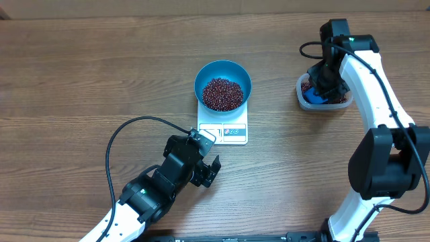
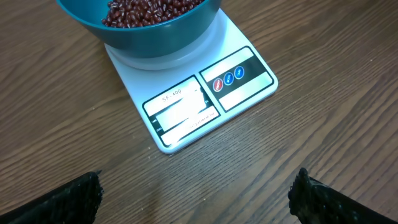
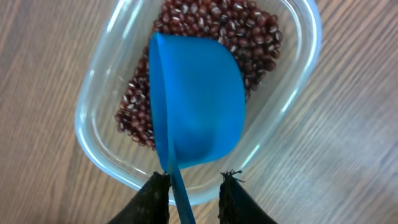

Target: Scoop item into bowl and weigh 150g on scale

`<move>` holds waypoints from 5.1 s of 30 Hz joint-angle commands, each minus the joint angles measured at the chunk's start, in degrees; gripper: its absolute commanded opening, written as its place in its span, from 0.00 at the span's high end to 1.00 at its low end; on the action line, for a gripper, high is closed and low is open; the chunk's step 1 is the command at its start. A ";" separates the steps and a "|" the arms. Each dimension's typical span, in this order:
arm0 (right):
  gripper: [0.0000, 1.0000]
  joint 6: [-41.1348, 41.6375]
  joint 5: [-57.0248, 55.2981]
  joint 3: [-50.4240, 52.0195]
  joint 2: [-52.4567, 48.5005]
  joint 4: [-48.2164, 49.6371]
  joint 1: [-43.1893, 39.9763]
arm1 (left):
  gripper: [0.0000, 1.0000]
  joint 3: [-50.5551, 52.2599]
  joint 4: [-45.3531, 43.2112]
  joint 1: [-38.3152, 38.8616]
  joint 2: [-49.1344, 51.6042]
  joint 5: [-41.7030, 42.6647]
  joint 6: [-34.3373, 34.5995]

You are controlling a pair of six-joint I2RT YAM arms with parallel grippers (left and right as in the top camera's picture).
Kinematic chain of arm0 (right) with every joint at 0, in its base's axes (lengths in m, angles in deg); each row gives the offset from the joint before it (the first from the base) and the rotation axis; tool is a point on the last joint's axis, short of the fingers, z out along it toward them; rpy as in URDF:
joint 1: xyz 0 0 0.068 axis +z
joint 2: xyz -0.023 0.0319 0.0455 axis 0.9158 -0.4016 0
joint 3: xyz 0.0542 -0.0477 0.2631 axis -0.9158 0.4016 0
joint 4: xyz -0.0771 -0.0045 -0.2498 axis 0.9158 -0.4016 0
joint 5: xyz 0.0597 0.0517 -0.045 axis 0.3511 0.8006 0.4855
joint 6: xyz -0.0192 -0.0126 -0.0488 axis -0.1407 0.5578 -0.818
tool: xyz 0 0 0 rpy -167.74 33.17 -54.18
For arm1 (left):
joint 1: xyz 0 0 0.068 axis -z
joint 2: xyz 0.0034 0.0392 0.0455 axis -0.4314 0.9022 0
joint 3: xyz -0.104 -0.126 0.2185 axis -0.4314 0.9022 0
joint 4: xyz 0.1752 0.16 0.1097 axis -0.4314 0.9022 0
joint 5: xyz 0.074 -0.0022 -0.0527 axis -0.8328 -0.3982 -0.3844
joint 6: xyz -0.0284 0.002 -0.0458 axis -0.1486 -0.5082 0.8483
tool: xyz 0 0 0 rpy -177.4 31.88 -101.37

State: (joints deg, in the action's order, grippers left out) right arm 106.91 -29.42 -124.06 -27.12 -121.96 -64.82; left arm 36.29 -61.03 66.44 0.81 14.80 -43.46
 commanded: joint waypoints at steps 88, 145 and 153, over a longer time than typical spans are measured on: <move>0.00 -37.27 -11.76 -21.62 7.52 -17.64 0.00 | 0.00 0.11 -0.20 0.37 0.24 -0.57 0.57; 0.00 -37.27 -11.76 -21.62 7.52 -16.04 0.00 | 0.00 0.11 -0.20 0.37 0.24 -0.57 0.57; 0.00 -37.27 -11.76 -21.62 7.52 -16.06 0.00 | 0.01 0.11 -0.20 0.37 0.24 -0.57 0.57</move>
State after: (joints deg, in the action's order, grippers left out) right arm 69.84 -40.43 -143.97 -21.04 -138.31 -64.78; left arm 36.31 -61.03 66.44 0.81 14.80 -43.46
